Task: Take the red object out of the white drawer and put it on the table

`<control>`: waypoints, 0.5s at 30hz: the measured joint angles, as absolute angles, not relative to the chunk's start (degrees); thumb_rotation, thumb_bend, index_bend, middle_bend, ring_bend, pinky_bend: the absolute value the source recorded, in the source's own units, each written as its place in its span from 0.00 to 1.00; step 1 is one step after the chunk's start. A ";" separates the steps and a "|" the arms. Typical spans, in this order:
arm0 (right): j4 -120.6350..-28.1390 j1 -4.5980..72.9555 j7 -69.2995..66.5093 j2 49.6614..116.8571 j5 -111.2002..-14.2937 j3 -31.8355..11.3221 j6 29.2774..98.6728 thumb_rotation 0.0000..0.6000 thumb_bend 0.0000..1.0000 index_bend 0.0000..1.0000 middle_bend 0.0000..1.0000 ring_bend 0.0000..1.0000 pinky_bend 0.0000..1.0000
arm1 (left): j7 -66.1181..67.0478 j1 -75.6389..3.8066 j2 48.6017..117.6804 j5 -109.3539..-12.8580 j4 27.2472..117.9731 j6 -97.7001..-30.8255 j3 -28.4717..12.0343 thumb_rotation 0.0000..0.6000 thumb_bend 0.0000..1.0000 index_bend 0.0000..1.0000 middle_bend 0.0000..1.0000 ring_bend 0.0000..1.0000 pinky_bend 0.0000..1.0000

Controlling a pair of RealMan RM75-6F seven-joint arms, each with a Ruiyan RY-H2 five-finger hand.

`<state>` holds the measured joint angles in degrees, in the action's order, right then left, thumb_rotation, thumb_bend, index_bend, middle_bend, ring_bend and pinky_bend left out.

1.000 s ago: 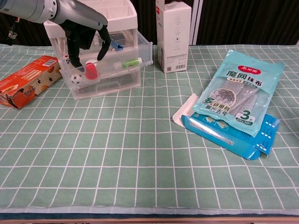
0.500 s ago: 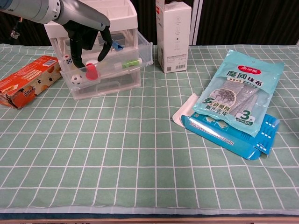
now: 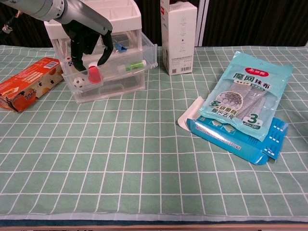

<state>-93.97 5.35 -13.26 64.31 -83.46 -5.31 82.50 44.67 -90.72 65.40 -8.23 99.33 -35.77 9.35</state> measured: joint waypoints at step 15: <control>-94.09 5.34 -13.35 64.29 -83.50 -5.29 82.41 1.00 0.04 0.00 0.00 0.00 0.22 | 42.62 -93.46 67.17 -8.04 98.24 -35.81 12.37 1.00 0.15 0.50 1.00 1.00 1.00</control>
<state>-94.09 5.34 -13.35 64.29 -83.50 -5.29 82.41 42.62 -93.46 67.17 -8.04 98.24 -35.81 12.37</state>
